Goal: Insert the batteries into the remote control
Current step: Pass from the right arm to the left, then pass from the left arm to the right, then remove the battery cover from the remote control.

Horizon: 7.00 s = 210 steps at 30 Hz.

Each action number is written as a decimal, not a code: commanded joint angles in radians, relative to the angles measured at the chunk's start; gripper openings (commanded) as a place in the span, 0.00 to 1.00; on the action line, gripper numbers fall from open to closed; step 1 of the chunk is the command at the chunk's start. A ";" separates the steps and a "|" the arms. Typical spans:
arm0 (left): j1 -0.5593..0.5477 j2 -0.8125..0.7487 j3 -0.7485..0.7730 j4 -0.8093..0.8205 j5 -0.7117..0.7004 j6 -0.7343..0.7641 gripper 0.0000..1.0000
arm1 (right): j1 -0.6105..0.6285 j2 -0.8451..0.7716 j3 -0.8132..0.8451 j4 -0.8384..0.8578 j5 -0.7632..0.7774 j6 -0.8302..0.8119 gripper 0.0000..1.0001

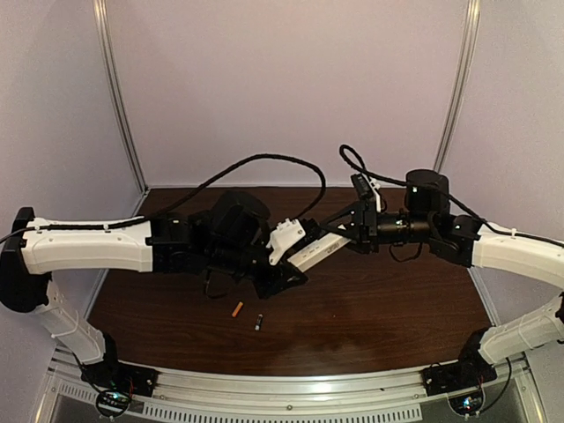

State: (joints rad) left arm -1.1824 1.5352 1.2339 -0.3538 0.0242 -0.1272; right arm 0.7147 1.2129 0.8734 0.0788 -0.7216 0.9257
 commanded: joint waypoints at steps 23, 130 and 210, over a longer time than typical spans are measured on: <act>0.221 -0.081 -0.008 -0.233 0.972 0.049 0.08 | 0.028 -0.386 -0.079 -0.391 0.142 -0.903 0.67; 0.448 -0.026 -0.176 0.580 0.929 -0.739 0.73 | 0.551 -0.382 -0.078 -0.219 0.951 -1.112 0.00; 0.383 0.054 -0.179 0.934 1.087 -0.982 0.39 | 0.551 -0.459 -0.111 -0.237 0.903 -1.210 0.00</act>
State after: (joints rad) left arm -0.8181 1.5955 1.0443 0.5522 1.0981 -1.1458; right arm 1.2720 0.7803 0.7601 -0.1799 0.1238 -0.3115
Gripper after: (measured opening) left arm 0.332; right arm 0.299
